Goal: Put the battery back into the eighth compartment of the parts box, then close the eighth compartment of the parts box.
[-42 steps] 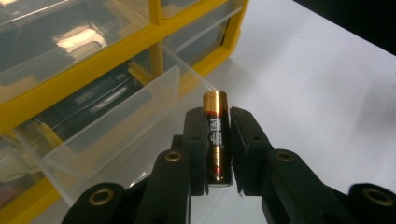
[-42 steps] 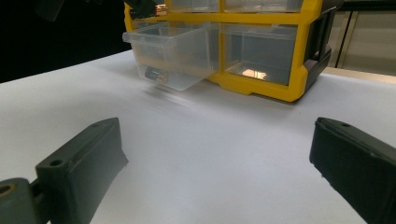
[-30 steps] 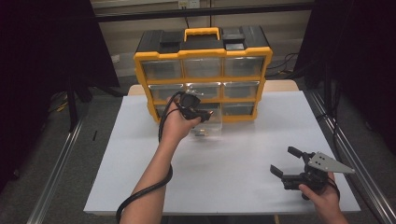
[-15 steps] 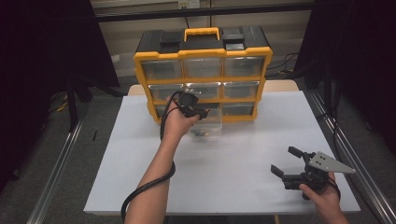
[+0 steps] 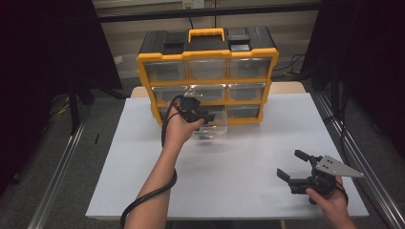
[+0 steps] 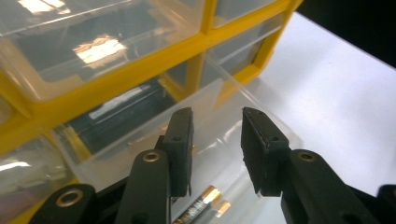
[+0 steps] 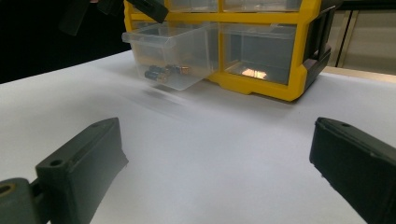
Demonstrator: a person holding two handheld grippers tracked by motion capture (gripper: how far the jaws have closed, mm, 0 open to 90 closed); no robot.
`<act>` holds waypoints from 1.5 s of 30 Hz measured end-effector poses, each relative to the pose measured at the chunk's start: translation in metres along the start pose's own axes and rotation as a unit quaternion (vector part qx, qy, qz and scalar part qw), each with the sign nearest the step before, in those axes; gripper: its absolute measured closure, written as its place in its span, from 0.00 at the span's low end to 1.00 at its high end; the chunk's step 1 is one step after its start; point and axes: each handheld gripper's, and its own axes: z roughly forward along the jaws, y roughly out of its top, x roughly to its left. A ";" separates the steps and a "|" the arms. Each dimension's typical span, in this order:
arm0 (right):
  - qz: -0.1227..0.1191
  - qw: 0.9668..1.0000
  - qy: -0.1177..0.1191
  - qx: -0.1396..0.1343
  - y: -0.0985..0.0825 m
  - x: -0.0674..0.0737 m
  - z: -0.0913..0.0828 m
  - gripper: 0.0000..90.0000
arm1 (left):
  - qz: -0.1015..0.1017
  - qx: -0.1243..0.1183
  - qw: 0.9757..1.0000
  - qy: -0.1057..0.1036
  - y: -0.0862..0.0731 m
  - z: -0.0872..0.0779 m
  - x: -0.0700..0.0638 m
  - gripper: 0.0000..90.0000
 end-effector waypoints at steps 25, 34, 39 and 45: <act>-0.001 1.000 0.000 -0.001 0.001 0.001 0.000 0.02 | 0.010 0.014 0.999 -0.027 -0.025 -0.007 -0.026 0.92; -0.001 1.000 0.000 -0.001 0.001 0.001 0.000 0.02 | 0.023 0.010 0.999 -0.022 -0.038 -0.002 -0.026 0.96; -0.002 1.000 -0.001 -0.001 0.001 0.001 0.000 0.02 | 0.017 -0.001 1.000 -0.021 -0.042 0.000 -0.024 0.99; -0.002 1.000 0.002 -0.002 0.001 0.001 0.001 0.02 | 0.018 -0.008 1.000 -0.015 -0.041 0.001 -0.024 1.00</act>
